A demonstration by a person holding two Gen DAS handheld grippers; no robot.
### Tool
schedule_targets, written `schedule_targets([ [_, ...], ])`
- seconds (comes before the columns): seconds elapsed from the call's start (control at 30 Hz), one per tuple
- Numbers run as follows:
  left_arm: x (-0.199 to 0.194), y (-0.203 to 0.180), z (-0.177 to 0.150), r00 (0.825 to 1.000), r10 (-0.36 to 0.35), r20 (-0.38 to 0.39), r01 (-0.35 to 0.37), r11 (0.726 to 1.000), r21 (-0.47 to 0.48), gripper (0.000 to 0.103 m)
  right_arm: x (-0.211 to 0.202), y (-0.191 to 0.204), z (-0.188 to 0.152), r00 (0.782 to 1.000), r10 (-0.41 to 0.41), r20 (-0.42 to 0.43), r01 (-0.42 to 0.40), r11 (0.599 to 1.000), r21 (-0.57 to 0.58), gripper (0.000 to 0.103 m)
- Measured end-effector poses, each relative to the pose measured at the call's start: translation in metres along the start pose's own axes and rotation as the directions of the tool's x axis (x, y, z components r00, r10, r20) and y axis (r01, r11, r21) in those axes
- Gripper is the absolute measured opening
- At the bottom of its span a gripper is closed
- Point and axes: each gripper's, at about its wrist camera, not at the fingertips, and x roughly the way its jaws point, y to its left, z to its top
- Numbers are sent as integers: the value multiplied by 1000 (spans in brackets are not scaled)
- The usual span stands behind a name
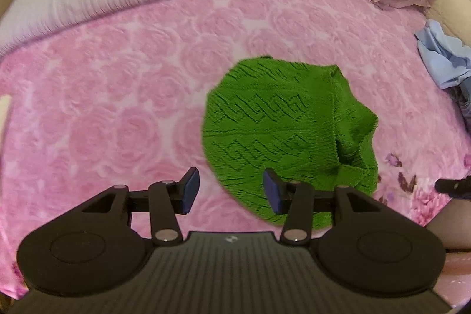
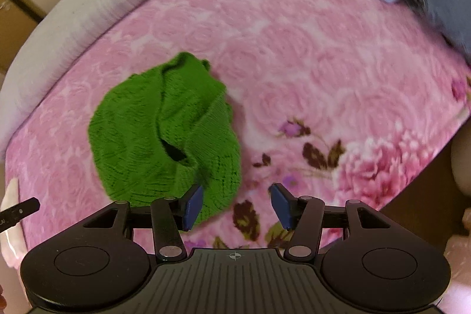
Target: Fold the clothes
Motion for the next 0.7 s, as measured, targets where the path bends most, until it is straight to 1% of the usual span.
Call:
schedule_targets([
  [0.1, 22, -3, 7, 1000, -19, -10, 19, 1000, -10, 44, 20, -11, 2, 1000, 0, -9, 1, 1000, 23, 56],
  [0.23, 52, -8, 17, 999, -45, -22, 44, 999, -25, 47, 47, -25, 5, 1000, -1, -20, 2, 999, 53, 56],
  [0.4, 88, -13, 29, 996, -77, -37, 75, 996, -43, 48, 81, -43, 8, 999, -1, -35, 4, 996, 91, 56],
  [0.47, 103, -15, 34, 995, -90, -43, 88, 995, -52, 48, 91, -43, 10, 999, 22, -41, -18, 997, 79, 56],
  [0.53, 114, -16, 47, 993, -112, -28, 109, 990, -85, 48, 100, -44, 11, 998, 44, -48, -41, 997, 67, 56],
  [0.7, 144, -24, 79, 991, -130, 14, 131, 981, -141, 54, 125, -45, 15, 993, 100, -65, -97, 995, 37, 57],
])
